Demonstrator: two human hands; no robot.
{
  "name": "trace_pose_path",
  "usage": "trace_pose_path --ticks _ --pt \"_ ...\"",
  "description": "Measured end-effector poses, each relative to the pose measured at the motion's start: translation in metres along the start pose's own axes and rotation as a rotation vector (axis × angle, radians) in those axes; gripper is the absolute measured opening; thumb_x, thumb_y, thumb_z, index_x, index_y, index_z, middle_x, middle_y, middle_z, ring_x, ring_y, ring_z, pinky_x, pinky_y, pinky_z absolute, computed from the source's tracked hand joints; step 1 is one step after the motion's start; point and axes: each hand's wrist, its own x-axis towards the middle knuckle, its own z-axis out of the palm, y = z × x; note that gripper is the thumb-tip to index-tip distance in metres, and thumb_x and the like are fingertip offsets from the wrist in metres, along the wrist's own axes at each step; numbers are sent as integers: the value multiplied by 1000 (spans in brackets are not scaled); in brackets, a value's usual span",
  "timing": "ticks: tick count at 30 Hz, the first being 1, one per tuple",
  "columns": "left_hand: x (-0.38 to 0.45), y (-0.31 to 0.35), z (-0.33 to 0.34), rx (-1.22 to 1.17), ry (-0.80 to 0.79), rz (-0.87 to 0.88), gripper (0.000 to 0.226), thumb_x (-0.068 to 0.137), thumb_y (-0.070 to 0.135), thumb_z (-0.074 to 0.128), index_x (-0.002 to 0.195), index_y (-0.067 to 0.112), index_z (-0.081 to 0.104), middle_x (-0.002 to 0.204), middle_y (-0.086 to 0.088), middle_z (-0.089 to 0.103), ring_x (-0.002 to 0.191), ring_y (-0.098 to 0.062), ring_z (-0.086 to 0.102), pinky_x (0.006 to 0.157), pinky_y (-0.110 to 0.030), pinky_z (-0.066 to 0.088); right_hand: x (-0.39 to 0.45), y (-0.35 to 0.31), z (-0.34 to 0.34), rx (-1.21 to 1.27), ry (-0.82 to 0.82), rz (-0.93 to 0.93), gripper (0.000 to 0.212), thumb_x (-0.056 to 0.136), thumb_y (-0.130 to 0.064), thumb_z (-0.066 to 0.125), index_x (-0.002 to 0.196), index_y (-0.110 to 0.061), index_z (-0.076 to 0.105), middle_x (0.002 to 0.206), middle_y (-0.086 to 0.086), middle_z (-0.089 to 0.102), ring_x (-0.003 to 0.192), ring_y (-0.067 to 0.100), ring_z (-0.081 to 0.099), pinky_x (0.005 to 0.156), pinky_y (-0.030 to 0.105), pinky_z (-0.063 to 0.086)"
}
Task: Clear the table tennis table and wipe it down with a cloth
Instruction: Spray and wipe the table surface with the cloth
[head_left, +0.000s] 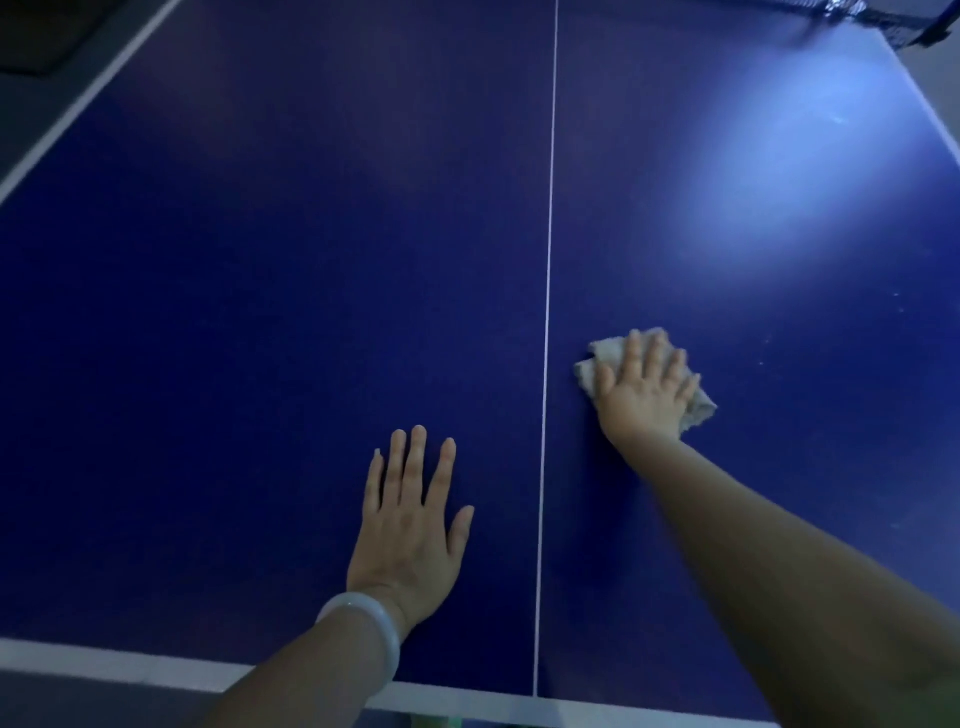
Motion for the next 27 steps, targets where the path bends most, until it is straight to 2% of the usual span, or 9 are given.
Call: trace_pose_path --ticks 3,9,12,14,16,20,23,25,27 --pt "-1 1 -1 -5 -1 0 68 97 53 19 155 16 17 161 -16 11 150 -31 6 118 -53 18 -35 -20 13 0 73 79 64 102 -49 13 156 -20 -3 163 11 -12 148 37 -11 117 59 -8" --pt "-1 0 -2 -21 -8 6 68 97 52 18 154 16 18 161 -17 11 150 -32 6 117 -54 20 -98 -5 43 -118 100 -512 62 101 -52 13 156 -26 0 163 3 -11 150 29 -13 119 51 -11" --pt "0 0 -2 -23 -15 1 68 97 53 17 154 17 17 161 -16 11 150 -31 4 118 -54 18 -45 47 18 -120 188 -165 58 104 -39 26 156 -20 10 164 11 1 149 39 1 118 58 0" --pt "0 0 -2 -17 -14 0 68 97 53 16 154 16 17 161 -16 12 150 -32 5 119 -54 17 -27 68 2 21 145 208 60 104 -45 19 157 -20 5 164 10 -5 149 37 -5 119 56 -5" --pt "0 -1 -2 -12 -14 2 68 97 53 14 154 16 17 161 -17 11 150 -32 4 119 -54 16 -38 58 7 68 162 342 62 103 -47 14 157 -19 3 163 10 -7 149 36 -6 119 55 -7" --pt "0 0 -1 -20 6 6 68 97 52 15 154 15 19 160 -17 13 149 -33 6 119 -54 16 -125 8 51 -50 227 -142 61 104 -43 20 157 -17 6 163 11 -3 150 35 -2 120 53 -3" --pt "0 -2 1 -10 12 15 68 97 52 15 154 15 20 160 -18 14 149 -33 7 119 -54 16 -164 34 59 -107 156 -533 60 103 -44 25 156 -21 14 164 6 4 151 28 2 121 48 0" --pt "1 -2 3 -1 15 11 69 97 53 14 154 15 19 160 -17 13 149 -33 5 119 -54 14 -151 76 46 -161 178 -449 59 100 -43 23 155 -20 21 163 6 11 150 28 12 121 45 3" --pt "1 -1 4 -2 14 8 69 96 53 14 154 16 19 160 -18 14 149 -33 6 119 -53 13 -130 116 31 -103 211 -57 60 100 -42 17 156 -20 19 164 5 8 150 29 10 121 46 3"
